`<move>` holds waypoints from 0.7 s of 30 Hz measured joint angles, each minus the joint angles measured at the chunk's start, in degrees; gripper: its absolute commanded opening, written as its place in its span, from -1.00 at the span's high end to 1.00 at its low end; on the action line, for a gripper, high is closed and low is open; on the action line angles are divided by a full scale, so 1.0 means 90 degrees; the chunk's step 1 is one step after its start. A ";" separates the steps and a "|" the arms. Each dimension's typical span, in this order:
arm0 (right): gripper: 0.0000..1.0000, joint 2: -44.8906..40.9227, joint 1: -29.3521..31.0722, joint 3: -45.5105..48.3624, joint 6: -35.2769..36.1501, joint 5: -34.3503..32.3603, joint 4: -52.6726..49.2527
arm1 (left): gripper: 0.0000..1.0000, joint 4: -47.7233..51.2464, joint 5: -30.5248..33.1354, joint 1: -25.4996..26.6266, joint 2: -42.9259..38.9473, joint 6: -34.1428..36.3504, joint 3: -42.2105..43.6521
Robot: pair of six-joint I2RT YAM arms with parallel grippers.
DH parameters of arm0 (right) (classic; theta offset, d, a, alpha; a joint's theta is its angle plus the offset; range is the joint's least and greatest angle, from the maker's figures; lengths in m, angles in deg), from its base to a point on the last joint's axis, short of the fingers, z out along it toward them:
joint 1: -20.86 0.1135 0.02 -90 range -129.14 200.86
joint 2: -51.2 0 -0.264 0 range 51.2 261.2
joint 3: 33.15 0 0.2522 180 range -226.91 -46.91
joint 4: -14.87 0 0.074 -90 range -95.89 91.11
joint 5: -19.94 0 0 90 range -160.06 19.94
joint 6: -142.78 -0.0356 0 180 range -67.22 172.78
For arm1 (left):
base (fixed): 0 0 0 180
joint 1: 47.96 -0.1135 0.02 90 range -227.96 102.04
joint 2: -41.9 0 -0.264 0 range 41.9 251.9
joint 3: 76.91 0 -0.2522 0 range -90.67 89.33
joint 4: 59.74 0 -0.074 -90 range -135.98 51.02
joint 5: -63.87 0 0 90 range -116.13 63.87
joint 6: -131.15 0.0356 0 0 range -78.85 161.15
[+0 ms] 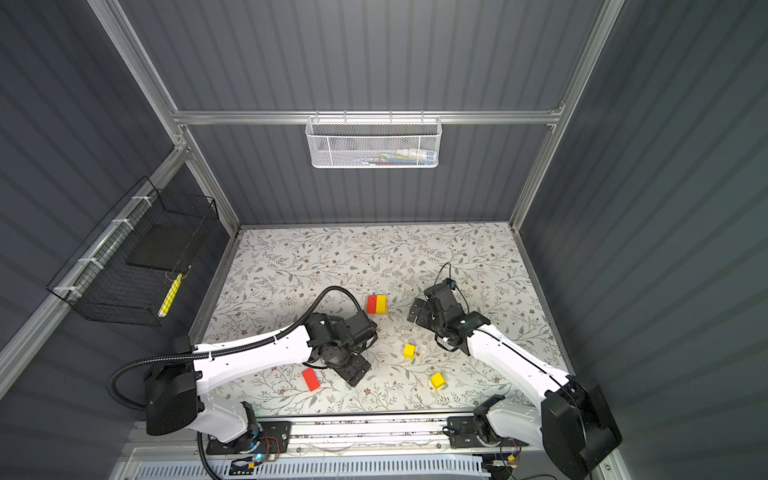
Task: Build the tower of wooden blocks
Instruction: 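Move the left gripper over the light blue cube nearer the robot, then lower the left gripper and close it on the light blue cube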
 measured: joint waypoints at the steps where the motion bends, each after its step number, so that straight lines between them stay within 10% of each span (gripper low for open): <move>1: -0.98 0.0002 0.0000 0.0000 0.0002 0.0002 -0.0002 | -0.60 -0.0036 -0.0002 0.0000 0.0039 0.0032 0.0039; 21: -0.98 0.0124 -0.0041 0.0000 0.0002 0.0012 0.0000 | 0.05 -0.0576 -0.0078 0.0002 0.0680 0.0262 0.0386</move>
